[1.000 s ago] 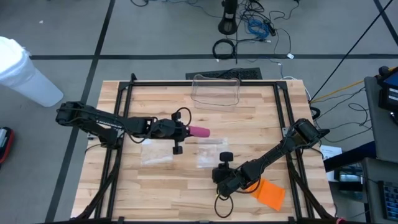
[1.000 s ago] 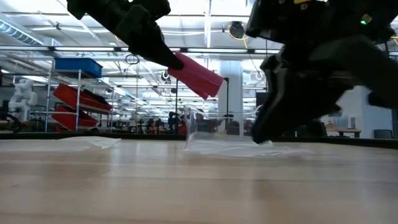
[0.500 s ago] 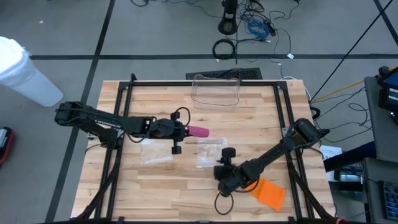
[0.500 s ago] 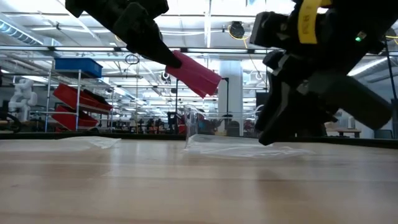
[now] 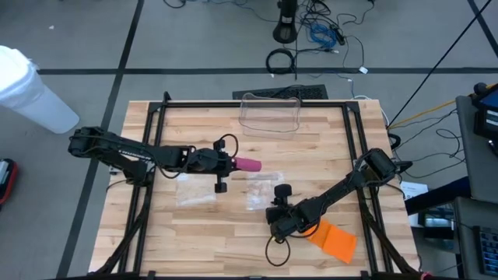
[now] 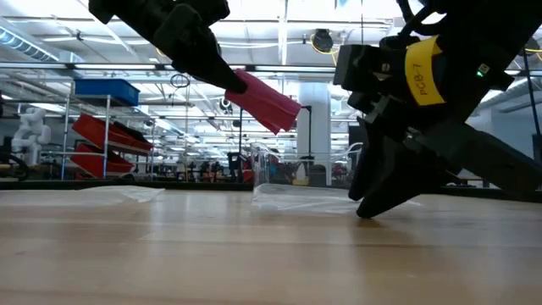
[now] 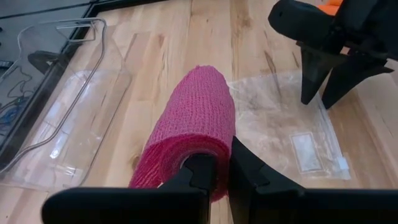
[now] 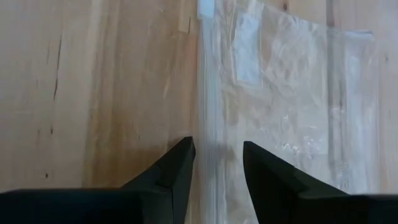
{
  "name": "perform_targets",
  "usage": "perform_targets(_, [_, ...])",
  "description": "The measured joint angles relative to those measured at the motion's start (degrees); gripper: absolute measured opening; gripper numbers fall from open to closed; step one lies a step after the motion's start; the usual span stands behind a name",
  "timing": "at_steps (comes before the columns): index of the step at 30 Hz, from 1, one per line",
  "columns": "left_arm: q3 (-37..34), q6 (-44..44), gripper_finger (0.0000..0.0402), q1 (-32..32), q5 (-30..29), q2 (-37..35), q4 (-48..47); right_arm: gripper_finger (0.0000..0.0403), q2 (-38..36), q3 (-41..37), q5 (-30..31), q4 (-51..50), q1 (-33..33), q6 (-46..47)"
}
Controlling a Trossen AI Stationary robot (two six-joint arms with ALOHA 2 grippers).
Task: Roll bandage
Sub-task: Put the pink bandage into the zip bag
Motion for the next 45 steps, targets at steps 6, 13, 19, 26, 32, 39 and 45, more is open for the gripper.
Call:
perform_targets(6, [0.0,0.0,0.0026,0.0,0.0,0.0,-0.2,0.0128,-0.4,0.0,0.6,-0.4,0.5,-0.2])
perform_targets(13, [0.0,0.0,0.0026,0.0,0.0,0.0,-0.2,0.0128,-0.4,0.0,1.3,-1.2,-1.5,-0.6])
perform_targets(19, [0.0,0.0,0.0026,0.0,0.0,0.0,-0.2,0.0128,-0.4,0.0,1.6,-1.0,-2.7,-1.1])
perform_targets(26, [0.0,0.0,0.0026,0.0,0.0,0.0,-0.2,0.0128,-0.4,0.0,4.5,-0.8,-3.0,-1.6])
perform_targets(32, [0.0,0.0,0.0026,0.0,0.0,0.0,-0.2,0.0128,-0.5,0.0,8.9,-1.3,-2.9,-1.7])
perform_targets(39, [0.0,0.0,0.0026,0.0,0.1,0.0,-0.4,0.0127,1.2,-0.9,8.7,-1.6,-5.9,-4.6])
perform_targets(45, [0.0,0.0,0.0026,0.0,0.4,0.0,-0.8,0.0124,2.7,-1.3,10.7,-0.6,-7.7,-4.6])
